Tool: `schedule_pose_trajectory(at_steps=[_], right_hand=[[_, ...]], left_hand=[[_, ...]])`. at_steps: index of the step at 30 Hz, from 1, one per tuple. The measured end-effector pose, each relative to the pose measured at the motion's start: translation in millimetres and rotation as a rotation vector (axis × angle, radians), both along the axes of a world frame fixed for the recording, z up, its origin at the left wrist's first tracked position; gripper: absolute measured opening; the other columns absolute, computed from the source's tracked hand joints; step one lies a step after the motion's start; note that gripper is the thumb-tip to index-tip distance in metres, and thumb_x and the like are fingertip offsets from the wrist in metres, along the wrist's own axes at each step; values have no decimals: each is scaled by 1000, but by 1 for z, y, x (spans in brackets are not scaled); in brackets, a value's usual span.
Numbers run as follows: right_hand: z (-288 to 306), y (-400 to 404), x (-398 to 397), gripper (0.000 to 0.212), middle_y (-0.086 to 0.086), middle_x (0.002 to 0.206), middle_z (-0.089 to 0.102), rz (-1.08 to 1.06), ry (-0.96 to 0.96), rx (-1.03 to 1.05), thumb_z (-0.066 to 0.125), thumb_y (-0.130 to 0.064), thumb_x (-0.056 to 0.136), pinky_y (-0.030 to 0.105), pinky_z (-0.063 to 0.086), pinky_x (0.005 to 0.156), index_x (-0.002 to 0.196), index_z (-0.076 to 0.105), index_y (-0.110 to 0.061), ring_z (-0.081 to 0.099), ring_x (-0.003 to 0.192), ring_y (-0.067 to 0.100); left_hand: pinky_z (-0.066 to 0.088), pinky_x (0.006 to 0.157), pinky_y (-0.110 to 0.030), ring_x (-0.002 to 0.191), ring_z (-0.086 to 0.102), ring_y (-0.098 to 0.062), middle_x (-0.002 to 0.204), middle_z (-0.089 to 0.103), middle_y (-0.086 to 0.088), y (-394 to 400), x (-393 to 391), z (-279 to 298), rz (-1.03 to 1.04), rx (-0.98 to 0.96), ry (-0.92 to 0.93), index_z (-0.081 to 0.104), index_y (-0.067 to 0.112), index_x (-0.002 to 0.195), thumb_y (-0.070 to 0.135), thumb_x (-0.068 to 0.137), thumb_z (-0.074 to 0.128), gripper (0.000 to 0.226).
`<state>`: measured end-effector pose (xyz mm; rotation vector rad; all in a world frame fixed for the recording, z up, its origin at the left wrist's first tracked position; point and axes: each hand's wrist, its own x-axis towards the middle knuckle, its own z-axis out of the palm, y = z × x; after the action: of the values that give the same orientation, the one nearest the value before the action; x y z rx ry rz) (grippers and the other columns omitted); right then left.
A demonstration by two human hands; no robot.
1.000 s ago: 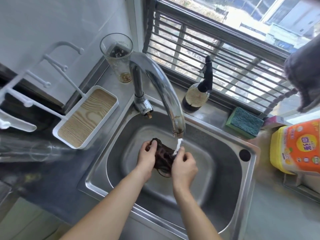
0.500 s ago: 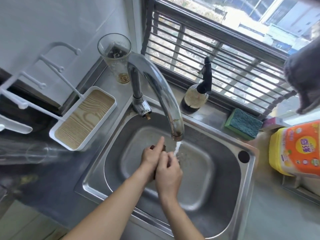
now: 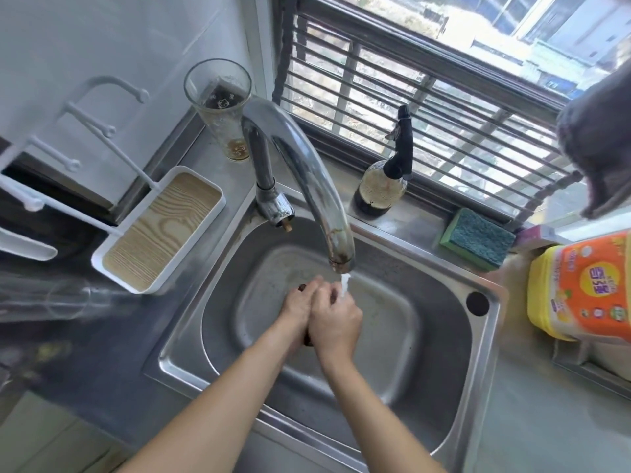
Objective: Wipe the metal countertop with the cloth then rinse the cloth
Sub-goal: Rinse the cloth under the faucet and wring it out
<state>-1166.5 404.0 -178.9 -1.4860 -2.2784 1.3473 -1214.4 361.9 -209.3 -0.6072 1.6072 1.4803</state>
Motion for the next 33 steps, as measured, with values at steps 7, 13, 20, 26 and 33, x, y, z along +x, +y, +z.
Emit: schedule_pose_trajectory(at_steps=[7, 13, 20, 26, 33], right_hand=[[-35, 54, -6, 47, 20, 116, 73, -351, -183, -361, 45, -44, 100, 44, 49, 101, 109, 74, -8, 65, 112, 40], [-30, 48, 23, 29, 6, 87, 75, -78, -42, -437, 76, -41, 87, 27, 56, 51, 94, 64, -16, 73, 69, 18], [-15, 5, 38, 49, 5, 79, 73, 77, -78, 83, 49, -63, 94, 36, 49, 66, 90, 64, -17, 69, 79, 31], [-23, 19, 3, 58, 20, 112, 73, -141, -183, -113, 35, -58, 102, 42, 48, 88, 109, 70, -12, 65, 109, 41], [-6, -24, 19, 56, 16, 105, 74, 12, 100, 52, 30, -52, 98, 37, 40, 87, 102, 69, -13, 64, 102, 35]], left_hand=[[54, 75, -21, 91, 69, -11, 101, 73, -1, -2, 16, 3, -152, 199, 95, 64, 11, 108, 51, 100, 51, 43], [59, 62, -36, 71, 68, -26, 97, 72, -15, -28, 6, -12, -91, 211, -122, 55, 13, 113, 29, 93, 72, 31], [51, 104, -42, 110, 66, -23, 118, 70, -4, -13, -2, -5, -13, -69, 50, 65, 19, 124, 60, 100, 45, 52], [49, 50, -17, 53, 64, -8, 67, 68, -1, 2, 19, 5, 14, 55, -24, 68, 13, 72, 27, 99, 57, 32], [50, 51, -19, 54, 63, -15, 67, 68, -8, -2, -4, 6, 159, -29, -38, 68, 10, 71, 27, 88, 75, 25]])
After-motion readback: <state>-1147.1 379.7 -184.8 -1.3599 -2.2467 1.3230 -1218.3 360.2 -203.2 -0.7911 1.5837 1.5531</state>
